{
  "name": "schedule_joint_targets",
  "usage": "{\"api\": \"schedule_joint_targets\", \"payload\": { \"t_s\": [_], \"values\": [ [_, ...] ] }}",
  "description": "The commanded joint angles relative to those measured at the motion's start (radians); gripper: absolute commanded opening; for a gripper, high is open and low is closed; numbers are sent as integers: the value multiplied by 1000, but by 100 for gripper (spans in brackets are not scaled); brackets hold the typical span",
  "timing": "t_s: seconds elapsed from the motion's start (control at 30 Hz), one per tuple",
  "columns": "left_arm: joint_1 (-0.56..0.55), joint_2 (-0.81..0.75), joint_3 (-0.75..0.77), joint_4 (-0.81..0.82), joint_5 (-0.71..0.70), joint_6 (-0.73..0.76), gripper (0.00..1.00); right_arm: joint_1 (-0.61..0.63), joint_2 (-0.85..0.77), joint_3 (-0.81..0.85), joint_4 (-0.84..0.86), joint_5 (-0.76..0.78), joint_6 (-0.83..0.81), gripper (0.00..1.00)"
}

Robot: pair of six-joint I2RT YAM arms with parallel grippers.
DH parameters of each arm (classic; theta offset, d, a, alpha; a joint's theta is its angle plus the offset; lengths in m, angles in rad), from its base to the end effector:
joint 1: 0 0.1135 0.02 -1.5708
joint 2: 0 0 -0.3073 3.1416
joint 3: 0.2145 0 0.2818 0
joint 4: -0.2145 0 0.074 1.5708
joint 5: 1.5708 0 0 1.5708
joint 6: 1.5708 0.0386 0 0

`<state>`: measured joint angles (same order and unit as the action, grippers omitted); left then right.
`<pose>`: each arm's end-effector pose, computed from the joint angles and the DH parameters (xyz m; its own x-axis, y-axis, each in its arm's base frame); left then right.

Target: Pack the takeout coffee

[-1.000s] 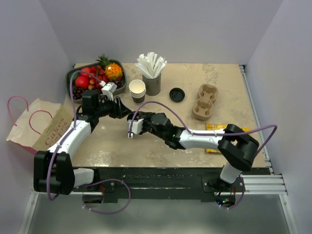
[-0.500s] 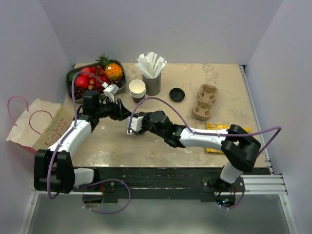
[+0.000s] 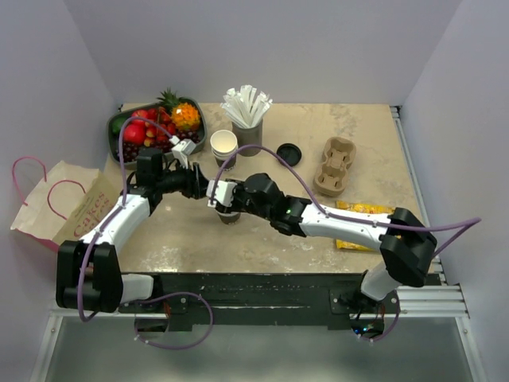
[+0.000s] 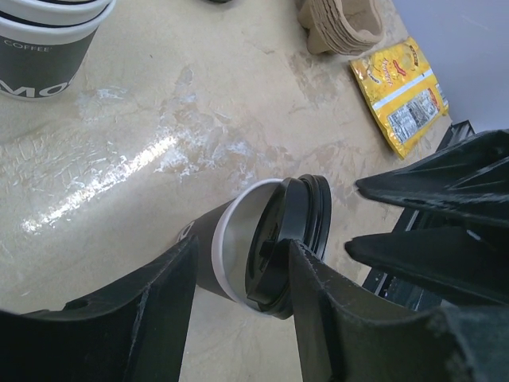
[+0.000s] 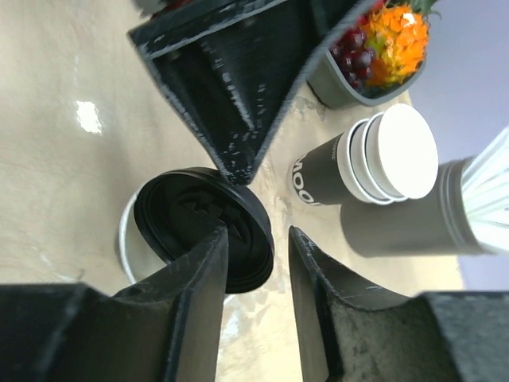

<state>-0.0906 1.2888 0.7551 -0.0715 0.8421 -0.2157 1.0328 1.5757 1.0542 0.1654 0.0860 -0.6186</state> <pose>0.2803 -0.0544 0.2635 -0.6971 -0.0798 -0.7125 0.5345 0.6046 -0.5906 0.2055 0.3380 0.2964 0.3267 -0.5800 -0.7462 -0.7670 0.2986 -0.5679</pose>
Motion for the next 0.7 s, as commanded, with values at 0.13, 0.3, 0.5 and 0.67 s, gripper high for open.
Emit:
{"api": "schedule_joint_targets", "payload": {
  "t_s": [0.13, 0.3, 0.5, 0.67],
  "values": [
    [5, 7, 30, 12, 54, 30, 53, -175, -85, 110, -294, -113, 542, 44],
    [5, 18, 46, -4, 63, 44, 53, -240, -13, 112, -428, -179, 669, 36],
    [5, 20, 61, -22, 78, 47, 53, -240, 46, 81, -484, -238, 691, 24],
    [3, 18, 72, -22, 94, 33, 53, -238, 95, 76, -494, -359, 683, 18]
  ]
}}
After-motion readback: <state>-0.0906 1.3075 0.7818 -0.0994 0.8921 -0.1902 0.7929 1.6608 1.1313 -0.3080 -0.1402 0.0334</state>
